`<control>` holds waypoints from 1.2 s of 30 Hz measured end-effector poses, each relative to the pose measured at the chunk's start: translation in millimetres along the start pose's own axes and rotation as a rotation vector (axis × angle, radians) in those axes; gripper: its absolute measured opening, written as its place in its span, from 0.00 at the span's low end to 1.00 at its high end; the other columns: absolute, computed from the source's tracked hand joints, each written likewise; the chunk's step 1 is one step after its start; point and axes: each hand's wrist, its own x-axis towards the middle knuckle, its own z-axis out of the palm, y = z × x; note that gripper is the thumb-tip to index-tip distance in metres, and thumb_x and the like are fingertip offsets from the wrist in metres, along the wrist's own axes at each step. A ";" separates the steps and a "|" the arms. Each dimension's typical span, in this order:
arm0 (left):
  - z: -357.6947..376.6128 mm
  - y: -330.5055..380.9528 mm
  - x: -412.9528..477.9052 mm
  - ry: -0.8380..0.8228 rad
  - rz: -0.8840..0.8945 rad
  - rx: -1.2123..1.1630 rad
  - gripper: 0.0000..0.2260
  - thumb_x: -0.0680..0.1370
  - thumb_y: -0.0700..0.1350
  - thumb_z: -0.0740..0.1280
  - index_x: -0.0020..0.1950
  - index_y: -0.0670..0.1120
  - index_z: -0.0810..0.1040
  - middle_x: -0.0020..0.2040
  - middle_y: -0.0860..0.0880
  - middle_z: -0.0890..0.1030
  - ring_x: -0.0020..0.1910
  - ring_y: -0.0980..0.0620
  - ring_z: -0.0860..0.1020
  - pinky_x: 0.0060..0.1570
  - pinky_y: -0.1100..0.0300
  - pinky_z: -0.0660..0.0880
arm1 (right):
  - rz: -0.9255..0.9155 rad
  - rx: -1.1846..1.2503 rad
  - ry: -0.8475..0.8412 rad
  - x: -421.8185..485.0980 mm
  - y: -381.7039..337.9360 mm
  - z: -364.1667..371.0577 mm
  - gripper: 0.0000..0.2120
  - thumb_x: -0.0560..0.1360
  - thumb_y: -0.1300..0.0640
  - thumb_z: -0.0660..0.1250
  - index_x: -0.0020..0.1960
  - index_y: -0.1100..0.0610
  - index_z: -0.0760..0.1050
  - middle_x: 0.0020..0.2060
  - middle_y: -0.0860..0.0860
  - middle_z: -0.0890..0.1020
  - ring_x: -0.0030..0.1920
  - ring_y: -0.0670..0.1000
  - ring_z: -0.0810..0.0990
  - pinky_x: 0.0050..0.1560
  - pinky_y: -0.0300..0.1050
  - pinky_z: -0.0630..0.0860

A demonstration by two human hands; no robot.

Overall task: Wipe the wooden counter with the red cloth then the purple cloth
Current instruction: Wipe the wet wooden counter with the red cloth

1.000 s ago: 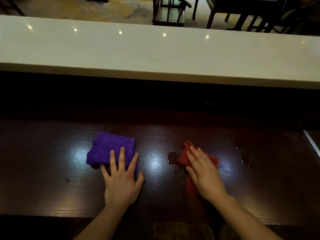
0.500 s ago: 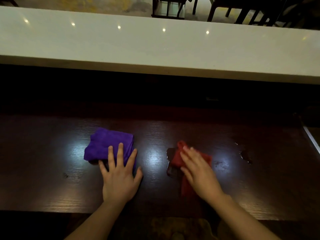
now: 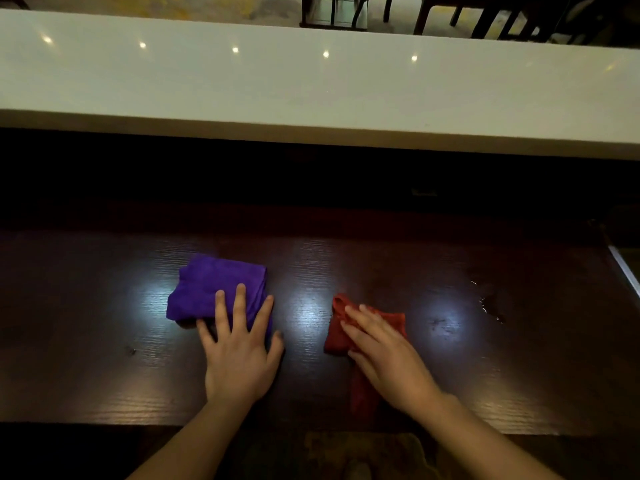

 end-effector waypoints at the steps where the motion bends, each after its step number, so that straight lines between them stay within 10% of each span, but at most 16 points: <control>1: -0.2 0.0 -0.5 -0.001 -0.001 0.002 0.29 0.76 0.63 0.52 0.77 0.57 0.62 0.81 0.44 0.53 0.79 0.39 0.44 0.71 0.28 0.52 | 0.009 -0.012 0.026 8.5 10.0 -3.0 0.22 0.75 0.56 0.68 0.69 0.56 0.71 0.73 0.53 0.69 0.73 0.56 0.65 0.73 0.52 0.62; 7: -1.0 -1.1 -0.7 -0.007 0.003 0.011 0.29 0.76 0.63 0.51 0.77 0.57 0.62 0.81 0.44 0.54 0.79 0.39 0.44 0.71 0.28 0.52 | 0.515 0.081 0.219 106.6 44.4 -25.1 0.21 0.77 0.60 0.66 0.69 0.59 0.72 0.73 0.55 0.67 0.74 0.57 0.63 0.75 0.46 0.56; 16: 2.1 -1.1 -0.7 0.013 0.008 0.016 0.29 0.76 0.62 0.52 0.76 0.57 0.63 0.81 0.43 0.55 0.79 0.38 0.46 0.70 0.28 0.54 | -0.009 0.065 -0.023 28.1 -35.7 12.6 0.21 0.75 0.55 0.68 0.67 0.53 0.73 0.73 0.52 0.69 0.73 0.55 0.65 0.73 0.50 0.62; 25: -4.3 1.5 -2.0 -0.010 0.004 -0.004 0.29 0.76 0.62 0.51 0.77 0.57 0.63 0.81 0.43 0.54 0.79 0.38 0.45 0.70 0.27 0.52 | 0.449 -0.009 0.201 64.7 10.5 -9.8 0.25 0.75 0.50 0.69 0.71 0.53 0.70 0.74 0.52 0.65 0.75 0.58 0.60 0.75 0.55 0.56; 32: -1.2 0.2 -1.6 -0.010 0.011 0.011 0.29 0.76 0.62 0.51 0.77 0.57 0.62 0.81 0.43 0.54 0.79 0.38 0.45 0.70 0.27 0.53 | -0.090 -0.079 -0.039 14.8 -40.6 27.2 0.22 0.77 0.46 0.62 0.70 0.49 0.68 0.74 0.49 0.67 0.75 0.53 0.62 0.75 0.51 0.58; 36: -2.5 1.4 -1.9 -0.006 0.004 -0.002 0.29 0.76 0.62 0.51 0.77 0.57 0.62 0.81 0.44 0.54 0.79 0.39 0.44 0.71 0.28 0.52 | 0.065 -0.087 0.061 27.8 8.3 2.6 0.22 0.76 0.50 0.68 0.67 0.54 0.74 0.71 0.54 0.71 0.71 0.57 0.68 0.69 0.59 0.67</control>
